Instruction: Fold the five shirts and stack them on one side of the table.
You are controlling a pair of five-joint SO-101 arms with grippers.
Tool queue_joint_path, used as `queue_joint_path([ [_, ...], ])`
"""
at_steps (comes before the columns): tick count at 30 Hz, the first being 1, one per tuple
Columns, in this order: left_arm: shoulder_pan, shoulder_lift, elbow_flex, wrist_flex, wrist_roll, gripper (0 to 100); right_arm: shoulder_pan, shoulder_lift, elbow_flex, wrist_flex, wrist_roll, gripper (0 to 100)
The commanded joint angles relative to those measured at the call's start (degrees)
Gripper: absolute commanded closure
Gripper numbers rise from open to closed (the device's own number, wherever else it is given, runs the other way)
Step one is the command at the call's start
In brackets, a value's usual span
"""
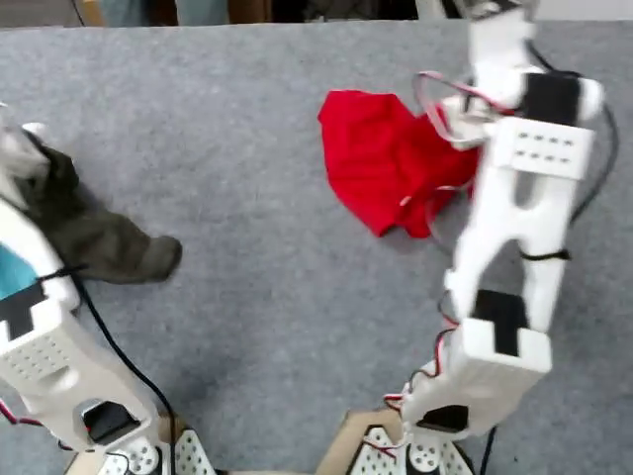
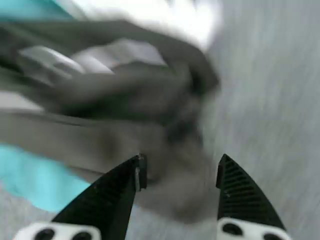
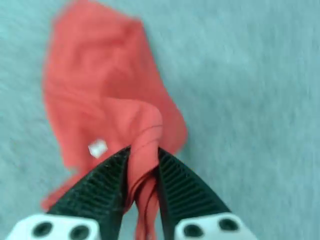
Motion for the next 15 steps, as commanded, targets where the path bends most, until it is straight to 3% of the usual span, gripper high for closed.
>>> queue_joint_path([
  [1, 1.19, 0.18, 15.34, -5.8, -4.13, 78, 7.38, 0.31, 3.21, 2.37, 8.0, 98.3],
  [7, -5.58, 6.77, 20.0, -17.14, -6.68, 98, 18.29, 0.31, 10.51, 3.25, 23.3, 98.3],
  [12, -10.59, 12.13, 7.43, -17.23, -6.24, 97, 24.09, 0.31, 12.97, 3.69, 31.21, 98.3],
  [15, -12.26, 14.77, -3.38, -17.05, -2.46, 97, 25.93, 0.31, 13.67, 4.84, 35.6, 98.3],
])
